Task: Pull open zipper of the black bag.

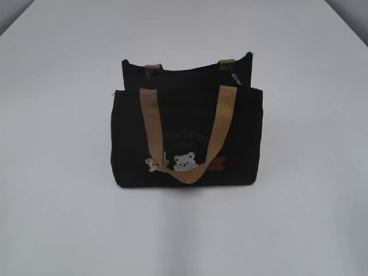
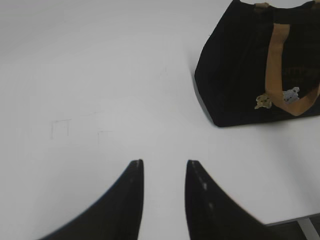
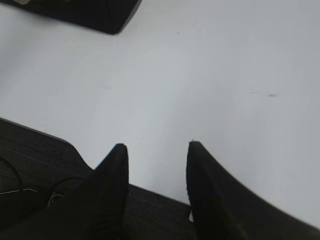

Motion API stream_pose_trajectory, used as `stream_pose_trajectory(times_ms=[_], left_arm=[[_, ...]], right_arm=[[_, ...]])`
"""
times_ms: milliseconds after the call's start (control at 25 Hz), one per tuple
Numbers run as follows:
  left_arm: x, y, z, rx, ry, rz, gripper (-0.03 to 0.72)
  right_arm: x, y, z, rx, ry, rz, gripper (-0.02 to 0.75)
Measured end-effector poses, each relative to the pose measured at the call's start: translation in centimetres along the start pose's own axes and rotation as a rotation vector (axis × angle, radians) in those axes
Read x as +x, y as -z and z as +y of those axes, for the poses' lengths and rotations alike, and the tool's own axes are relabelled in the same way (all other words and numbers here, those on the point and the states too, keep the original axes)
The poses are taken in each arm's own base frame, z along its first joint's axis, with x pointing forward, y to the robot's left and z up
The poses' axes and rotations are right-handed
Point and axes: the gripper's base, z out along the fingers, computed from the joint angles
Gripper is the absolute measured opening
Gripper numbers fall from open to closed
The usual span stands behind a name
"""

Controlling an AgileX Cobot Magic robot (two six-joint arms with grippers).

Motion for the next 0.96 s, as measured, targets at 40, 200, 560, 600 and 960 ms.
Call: stream_pose_trajectory(times_ms=[40, 200, 560, 600, 960], left_arm=[[0.0, 0.0, 0.0, 0.0, 0.001, 0.0, 0.218], [0.0, 0.0, 0.0, -0.033, 0.011, 0.001, 0.218], [0.0, 0.0, -0.1, -0.172, 0.077, 0.001, 0.218], [0.0, 0.0, -0.1, -0.175, 0.078, 0.001, 0.218], [0.0, 0.0, -0.1, -0.175, 0.078, 0.001, 0.218]], right_arm=[[0.0, 0.0, 0.0, 0.0, 0.0, 0.0, 0.309], [0.2, 0.3, 0.1, 0.008, 0.001, -0.031, 0.309], [1.7, 2.3, 0.7, 0.07, -0.005, -0.206, 0.308], [1.7, 2.3, 0.7, 0.07, -0.005, -0.207, 0.308], [1.7, 2.3, 0.8, 0.064, -0.007, -0.208, 0.308]])
